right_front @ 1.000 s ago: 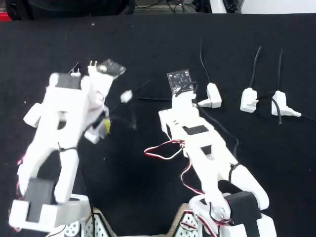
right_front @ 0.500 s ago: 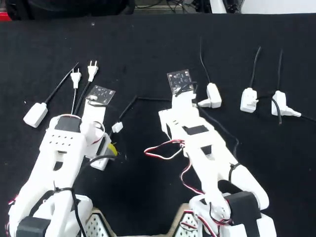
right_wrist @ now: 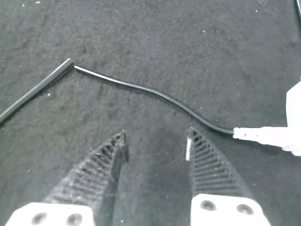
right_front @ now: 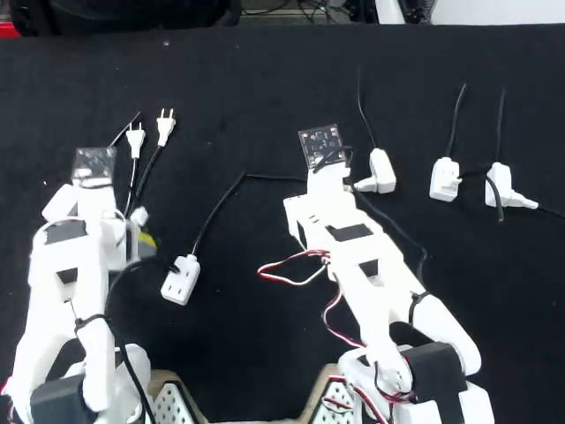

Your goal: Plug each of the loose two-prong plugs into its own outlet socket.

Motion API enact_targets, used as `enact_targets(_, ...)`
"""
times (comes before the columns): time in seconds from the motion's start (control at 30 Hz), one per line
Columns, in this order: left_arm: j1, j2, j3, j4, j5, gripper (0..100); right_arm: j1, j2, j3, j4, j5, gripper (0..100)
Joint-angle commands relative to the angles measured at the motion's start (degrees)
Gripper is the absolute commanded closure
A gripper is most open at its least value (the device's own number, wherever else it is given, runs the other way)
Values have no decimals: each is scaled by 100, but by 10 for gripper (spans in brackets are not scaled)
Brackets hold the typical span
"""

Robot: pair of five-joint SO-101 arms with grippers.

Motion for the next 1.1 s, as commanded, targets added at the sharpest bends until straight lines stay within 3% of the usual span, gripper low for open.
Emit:
enact_targets(0.0, 259, 79, 365, -132, -264, 708, 149, -189, -207, -132, -18, 818)
enact_targets(0.2, 1042, -176, 435, 246, 589, 708, 229, -189, -207, -132, -18, 818)
enact_targets(0.47, 2545, -1090, 136, 1758, 695, 708, 229, -189, -180, -352, 0, 818)
enact_targets(0.53, 2615, -1292, 57, 1829, 686, 708, 290, -189, -189, -352, 0, 818)
enact_targets(0.63, 2149, -1451, -251, 1793, 686, 708, 545, -189, -215, -334, -35, 818)
enact_targets(0.77, 1604, -1389, -497, 1064, 730, 705, 730, -189, -295, -325, -44, 818)
enact_targets(0.9, 2255, -862, -189, 0, 765, 705, 703, -189, -268, -325, -44, 818)
enact_targets(1.07, 2598, 703, -198, -1354, 1547, 707, 703, -189, -259, -308, -44, 818)
